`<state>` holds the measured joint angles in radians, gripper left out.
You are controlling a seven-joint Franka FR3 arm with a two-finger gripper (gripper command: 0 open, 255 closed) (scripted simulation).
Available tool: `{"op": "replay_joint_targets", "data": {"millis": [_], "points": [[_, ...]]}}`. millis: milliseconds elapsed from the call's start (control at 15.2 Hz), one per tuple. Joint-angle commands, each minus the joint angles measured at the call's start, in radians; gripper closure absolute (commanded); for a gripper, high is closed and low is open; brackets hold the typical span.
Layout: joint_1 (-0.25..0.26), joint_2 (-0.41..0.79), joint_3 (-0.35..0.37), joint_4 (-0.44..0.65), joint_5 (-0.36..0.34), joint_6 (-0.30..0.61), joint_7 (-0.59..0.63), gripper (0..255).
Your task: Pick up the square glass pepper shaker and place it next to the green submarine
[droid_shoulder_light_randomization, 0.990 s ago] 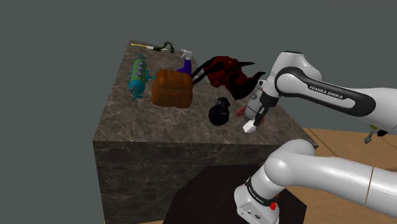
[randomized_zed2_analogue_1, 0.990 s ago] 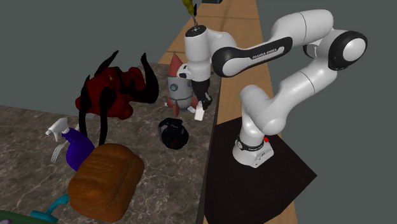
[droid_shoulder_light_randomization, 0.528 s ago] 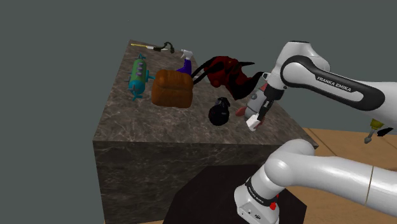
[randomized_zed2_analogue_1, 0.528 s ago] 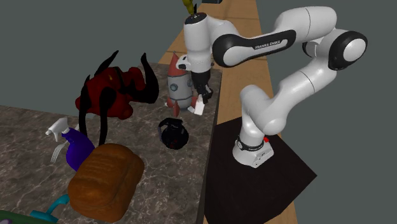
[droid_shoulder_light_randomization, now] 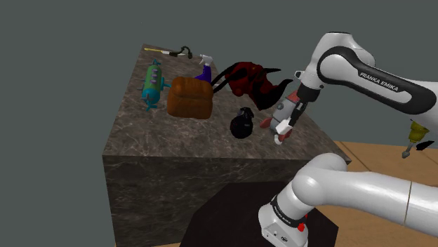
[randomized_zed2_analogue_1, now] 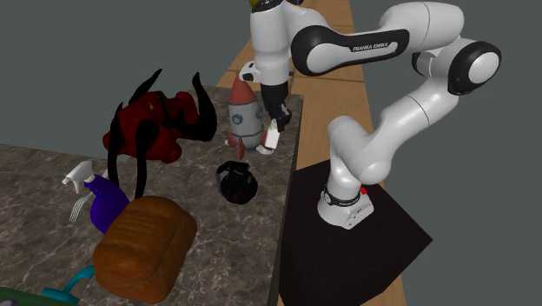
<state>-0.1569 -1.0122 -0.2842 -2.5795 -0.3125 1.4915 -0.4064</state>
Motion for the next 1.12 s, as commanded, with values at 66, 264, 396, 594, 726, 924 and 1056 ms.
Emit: {"op": "replay_joint_targets", "data": {"millis": [66, 264, 396, 594, 726, 924, 1056], "points": [[0.004, 0.013, 0.009, 0.05, 0.009, -0.037, -0.006, 255], [0.008, 0.026, 0.017, 0.096, 0.017, -0.07, -0.01, 255], [0.019, 0.045, 0.037, 0.106, 0.038, -0.064, 0.012, 255], [0.05, 0.105, 0.092, 0.124, 0.096, -0.033, 0.077, 255], [0.07, 0.15, 0.127, 0.141, 0.132, -0.012, 0.118, 255], [0.099, 0.223, 0.176, 0.177, 0.181, 0.019, 0.178, 255], [0.116, 0.276, 0.207, 0.206, 0.21, 0.039, 0.215, 255]]}}
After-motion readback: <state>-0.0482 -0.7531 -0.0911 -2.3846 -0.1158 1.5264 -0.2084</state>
